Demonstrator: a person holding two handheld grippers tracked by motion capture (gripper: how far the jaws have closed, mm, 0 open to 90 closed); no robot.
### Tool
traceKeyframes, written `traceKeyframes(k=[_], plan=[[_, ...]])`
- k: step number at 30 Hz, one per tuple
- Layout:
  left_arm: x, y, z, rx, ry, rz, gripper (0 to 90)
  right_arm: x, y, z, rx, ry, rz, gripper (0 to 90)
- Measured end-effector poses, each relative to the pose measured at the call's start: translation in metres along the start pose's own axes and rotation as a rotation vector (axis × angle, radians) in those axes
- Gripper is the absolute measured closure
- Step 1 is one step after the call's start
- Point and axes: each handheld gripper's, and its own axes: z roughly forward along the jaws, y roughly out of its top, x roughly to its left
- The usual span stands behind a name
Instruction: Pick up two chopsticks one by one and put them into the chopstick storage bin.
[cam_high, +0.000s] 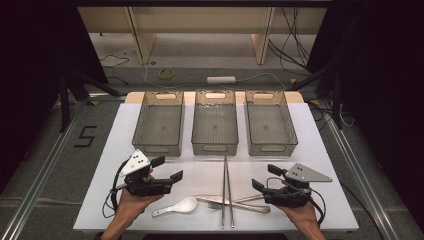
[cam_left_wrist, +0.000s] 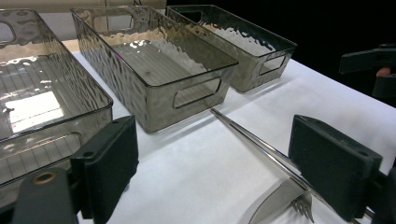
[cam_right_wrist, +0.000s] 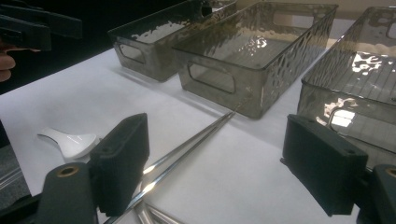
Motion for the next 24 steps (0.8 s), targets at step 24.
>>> traceKeyframes(k=[24], plan=[[-0.001, 0.001, 0.000, 0.002, 0.004, 0.017, 15.4, 0.009, 0.026, 0.027, 0.251, -0.017, -0.019, 33.7]])
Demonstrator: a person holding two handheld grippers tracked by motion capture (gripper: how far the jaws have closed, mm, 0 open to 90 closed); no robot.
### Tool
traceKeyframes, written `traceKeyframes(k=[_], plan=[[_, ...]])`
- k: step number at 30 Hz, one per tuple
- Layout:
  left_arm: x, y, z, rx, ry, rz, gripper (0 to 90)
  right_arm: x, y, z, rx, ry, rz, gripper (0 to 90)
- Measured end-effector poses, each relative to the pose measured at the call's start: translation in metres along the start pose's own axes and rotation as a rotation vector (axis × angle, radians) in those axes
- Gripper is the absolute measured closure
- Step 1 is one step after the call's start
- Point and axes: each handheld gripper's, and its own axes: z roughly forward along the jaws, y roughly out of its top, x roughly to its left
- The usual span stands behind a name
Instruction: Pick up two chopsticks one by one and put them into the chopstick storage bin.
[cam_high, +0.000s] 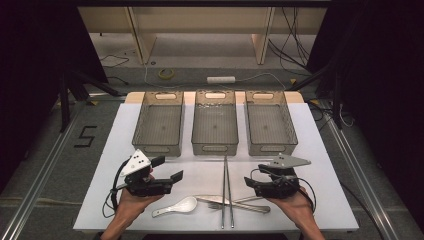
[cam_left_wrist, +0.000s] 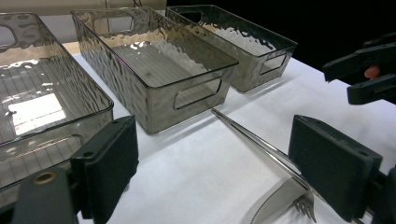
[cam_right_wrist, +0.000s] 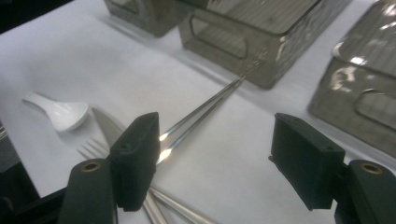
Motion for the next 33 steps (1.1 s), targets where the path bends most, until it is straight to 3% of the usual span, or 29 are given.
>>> traceKeyframes(k=[6, 8, 15, 21, 33], plan=[[0.001, 0.000, 0.000, -0.004, 0.002, -0.008, 15.5, 0.011, 0.011, 0.017, 0.101, 0.033, -0.025, 39.7], [0.001, 0.000, 0.000, -0.004, 0.002, -0.010, 15.4, 0.013, 0.013, 0.020, 0.109, 0.035, -0.026, 41.4], [0.001, 0.000, -0.001, -0.007, 0.001, -0.007, 15.5, 0.020, 0.019, 0.044, 0.239, 0.056, -0.034, 45.3], [0.001, 0.001, -0.001, -0.005, 0.002, -0.005, 15.4, 0.025, 0.019, 0.061, 0.327, 0.047, -0.042, 46.7], [0.001, 0.001, -0.002, -0.007, 0.003, 0.001, 15.4, 0.027, 0.017, 0.084, 0.442, 0.060, -0.058, 50.7]])
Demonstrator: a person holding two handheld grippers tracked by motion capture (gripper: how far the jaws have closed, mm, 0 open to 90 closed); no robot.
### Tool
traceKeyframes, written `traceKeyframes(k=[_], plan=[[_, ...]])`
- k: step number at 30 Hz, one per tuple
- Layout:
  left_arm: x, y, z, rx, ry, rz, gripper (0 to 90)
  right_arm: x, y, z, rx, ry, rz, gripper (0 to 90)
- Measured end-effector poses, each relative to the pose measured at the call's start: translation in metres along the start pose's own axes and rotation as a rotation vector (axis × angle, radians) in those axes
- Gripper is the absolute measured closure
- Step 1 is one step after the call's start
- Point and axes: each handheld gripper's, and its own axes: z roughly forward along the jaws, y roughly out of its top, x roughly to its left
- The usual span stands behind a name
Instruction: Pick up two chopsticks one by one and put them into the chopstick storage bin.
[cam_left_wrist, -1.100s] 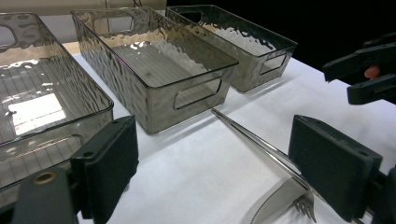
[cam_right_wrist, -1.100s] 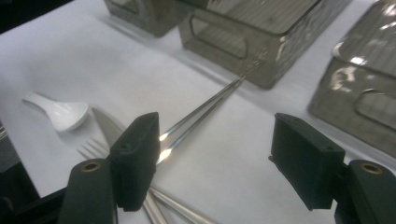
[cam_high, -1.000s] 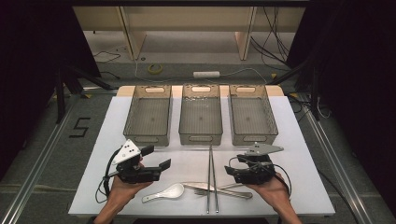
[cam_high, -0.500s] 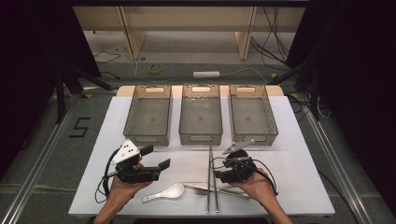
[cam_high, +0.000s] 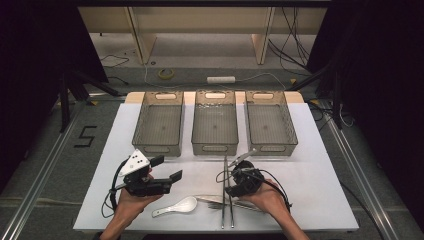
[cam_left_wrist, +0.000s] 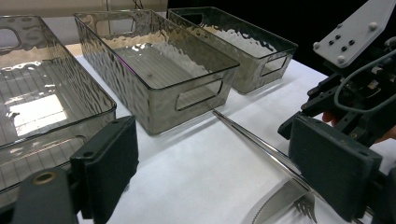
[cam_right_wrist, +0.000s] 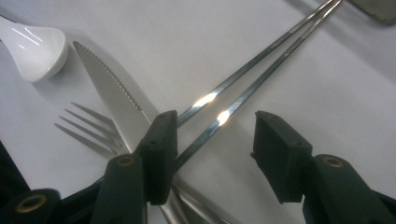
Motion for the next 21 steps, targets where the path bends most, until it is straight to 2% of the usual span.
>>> traceKeyframes(k=[13, 21], plan=[[-0.001, 0.000, -0.001, -0.004, 0.000, -0.002, 15.4, 0.000, 0.002, 0.013, 0.080, 0.016, -0.010, 56.3], [-0.001, 0.000, -0.001, -0.005, 0.000, -0.003, 15.4, 0.000, 0.004, 0.016, 0.101, 0.021, -0.016, 61.4]])
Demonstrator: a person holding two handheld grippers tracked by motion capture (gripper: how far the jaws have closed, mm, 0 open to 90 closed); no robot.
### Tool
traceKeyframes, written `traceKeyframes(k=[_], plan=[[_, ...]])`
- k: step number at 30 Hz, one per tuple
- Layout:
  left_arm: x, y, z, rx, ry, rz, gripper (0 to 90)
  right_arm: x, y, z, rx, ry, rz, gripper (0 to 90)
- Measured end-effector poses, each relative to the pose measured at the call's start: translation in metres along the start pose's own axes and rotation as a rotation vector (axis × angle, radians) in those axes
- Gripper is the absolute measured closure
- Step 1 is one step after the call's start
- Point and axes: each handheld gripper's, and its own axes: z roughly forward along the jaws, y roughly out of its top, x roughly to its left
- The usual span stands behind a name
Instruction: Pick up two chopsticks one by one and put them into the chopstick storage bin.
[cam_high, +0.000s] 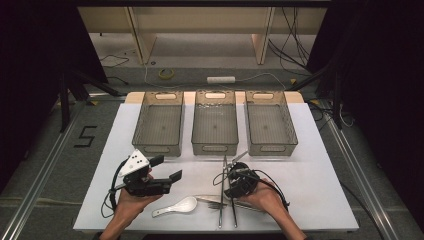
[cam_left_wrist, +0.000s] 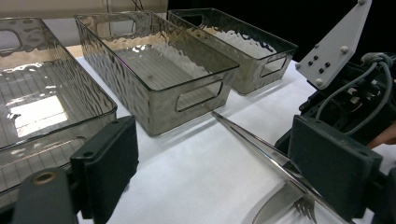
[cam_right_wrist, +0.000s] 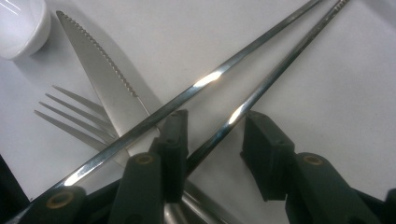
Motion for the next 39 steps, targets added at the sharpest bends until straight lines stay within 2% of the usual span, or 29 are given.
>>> traceKeyframes(k=[7, 23, 33, 39], plan=[[0.000, 0.000, 0.000, -0.001, 0.000, 0.001, 15.4, -0.003, 0.000, 0.000, 0.001, -0.005, -0.005, 69.1], [0.000, 0.000, -0.001, -0.001, 0.000, 0.008, 15.4, -0.009, 0.000, -0.001, 0.003, -0.016, 0.024, 82.0], [0.000, 0.001, -0.001, 0.001, -0.001, 0.008, 15.4, -0.010, 0.000, -0.001, -0.001, -0.019, 0.012, 86.0], [0.000, 0.001, -0.001, 0.000, -0.001, 0.009, 15.4, -0.009, 0.000, -0.007, -0.013, -0.020, -0.022, 86.4]])
